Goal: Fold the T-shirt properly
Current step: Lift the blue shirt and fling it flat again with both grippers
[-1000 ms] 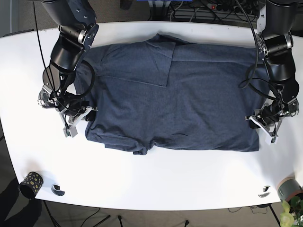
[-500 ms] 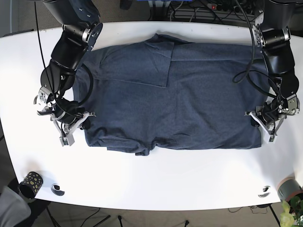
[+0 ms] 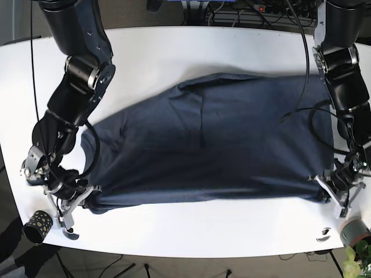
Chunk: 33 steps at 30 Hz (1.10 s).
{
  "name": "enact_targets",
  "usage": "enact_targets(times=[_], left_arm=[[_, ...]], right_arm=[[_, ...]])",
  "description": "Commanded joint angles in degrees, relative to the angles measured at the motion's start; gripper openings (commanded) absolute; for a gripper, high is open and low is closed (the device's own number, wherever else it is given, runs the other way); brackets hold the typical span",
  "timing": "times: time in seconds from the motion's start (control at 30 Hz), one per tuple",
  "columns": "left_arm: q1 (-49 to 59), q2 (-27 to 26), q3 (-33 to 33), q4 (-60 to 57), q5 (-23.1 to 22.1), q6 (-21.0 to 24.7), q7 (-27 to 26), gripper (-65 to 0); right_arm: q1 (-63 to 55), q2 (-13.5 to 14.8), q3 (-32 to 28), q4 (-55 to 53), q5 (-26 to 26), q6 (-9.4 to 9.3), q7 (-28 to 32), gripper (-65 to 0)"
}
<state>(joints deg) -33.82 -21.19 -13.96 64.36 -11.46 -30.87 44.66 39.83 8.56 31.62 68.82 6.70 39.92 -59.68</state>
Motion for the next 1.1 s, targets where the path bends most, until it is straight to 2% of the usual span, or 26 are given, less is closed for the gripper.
enact_targets(times=[0.0,0.1,0.2,0.4,0.6,0.87,0.97,1.07], left_arm=[[-5.6,-1.18,-0.15,2.68,-0.8,1.64,-1.02,-65.0],[-11.41,-1.27,-0.15,3.03,-0.8,2.61,0.57,-65.0],[-17.82,-2.15,-0.07,2.94,-0.8,3.05,1.8,-65.0],[-28.99,-3.29,0.11,2.59,-0.8,3.05,2.5,-65.0],[-35.41,-3.29,0.11,3.03,-0.89,2.79,4.79,-65.0],[-29.25,-3.29,-0.42,3.2,-1.33,2.7,5.67,-65.0],[-23.63,-3.38,-2.53,5.84,-1.33,2.52,5.67,-65.0],[-15.01,-3.29,-4.9,11.47,-1.24,-0.03,5.67,-65.0]], right_arm=[[5.66,2.04,-1.77,0.41,1.08,0.08,0.91,-65.0],[10.14,3.79,-5.99,0.15,1.34,0.08,0.12,-65.0],[15.33,4.67,-7.66,0.15,1.34,0.08,-1.02,-65.0],[27.11,4.94,-8.1,0.06,1.26,0.08,-4.63,-65.0],[34.97,5.38,-13.11,0.24,1.43,0.08,-7.18,-65.0],[31.59,5.82,-13.29,0.59,1.43,0.08,-8.94,-65.0],[25.53,6.87,-13.11,5.07,1.43,0.08,-9.99,-65.0],[16.3,6.87,-10.3,12.72,1.43,0.08,-11.57,-65.0]])
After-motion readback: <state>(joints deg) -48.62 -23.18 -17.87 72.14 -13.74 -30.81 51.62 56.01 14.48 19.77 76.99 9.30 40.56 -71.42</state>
